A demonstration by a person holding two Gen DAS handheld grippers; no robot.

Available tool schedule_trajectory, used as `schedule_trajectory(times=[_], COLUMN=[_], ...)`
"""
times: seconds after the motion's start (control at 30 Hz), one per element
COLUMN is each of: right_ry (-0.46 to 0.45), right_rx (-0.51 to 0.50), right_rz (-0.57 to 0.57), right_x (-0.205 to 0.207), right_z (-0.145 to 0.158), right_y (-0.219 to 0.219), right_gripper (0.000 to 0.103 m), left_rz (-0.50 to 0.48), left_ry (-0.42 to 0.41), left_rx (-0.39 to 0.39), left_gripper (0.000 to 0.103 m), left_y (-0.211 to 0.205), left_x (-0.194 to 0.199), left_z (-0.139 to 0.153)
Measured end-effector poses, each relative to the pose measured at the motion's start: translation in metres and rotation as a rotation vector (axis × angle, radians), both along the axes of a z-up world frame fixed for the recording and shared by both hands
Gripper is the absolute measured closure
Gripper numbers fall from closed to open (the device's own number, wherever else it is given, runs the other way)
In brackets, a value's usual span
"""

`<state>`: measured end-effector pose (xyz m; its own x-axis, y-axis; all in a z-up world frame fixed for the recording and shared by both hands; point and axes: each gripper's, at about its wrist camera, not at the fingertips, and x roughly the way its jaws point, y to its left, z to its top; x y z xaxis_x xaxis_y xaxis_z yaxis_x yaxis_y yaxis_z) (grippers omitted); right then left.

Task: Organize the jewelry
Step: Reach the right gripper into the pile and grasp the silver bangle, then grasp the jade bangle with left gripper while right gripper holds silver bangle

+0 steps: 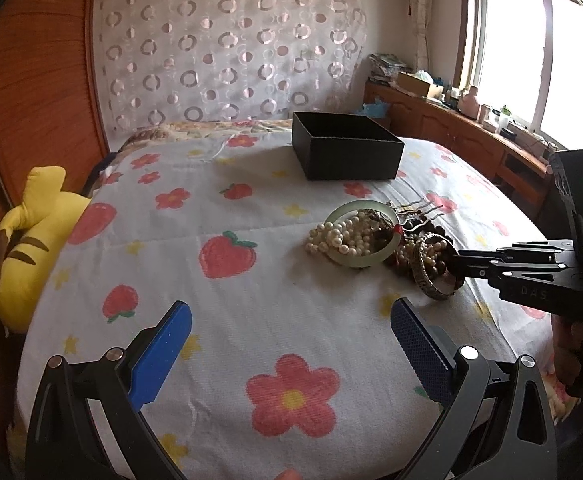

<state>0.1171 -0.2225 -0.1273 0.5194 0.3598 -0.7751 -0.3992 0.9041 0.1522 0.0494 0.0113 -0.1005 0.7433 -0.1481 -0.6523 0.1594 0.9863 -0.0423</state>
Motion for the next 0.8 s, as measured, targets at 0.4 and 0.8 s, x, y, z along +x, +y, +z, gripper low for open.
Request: schedule_trajectory(times=[0.4,0.8], right_ry=[-0.155,-0.174], right_rx=[0.031,-0.039], right_rz=[0.001,-0.090], right_x=[-0.028,-0.023], right_z=[0.038,0.025], right_y=[-0.016,-0.058], right_gripper=[0.099,0.099], left_rz=[-0.037,-0.218], left_ry=[0.015,0.065], left_rx=[-0.027,-0.045], left_gripper=[0.006,0.006], left_y=[-0.007,-0.033], left_x=[0.003,0.049], left_z=[0.000,0.012])
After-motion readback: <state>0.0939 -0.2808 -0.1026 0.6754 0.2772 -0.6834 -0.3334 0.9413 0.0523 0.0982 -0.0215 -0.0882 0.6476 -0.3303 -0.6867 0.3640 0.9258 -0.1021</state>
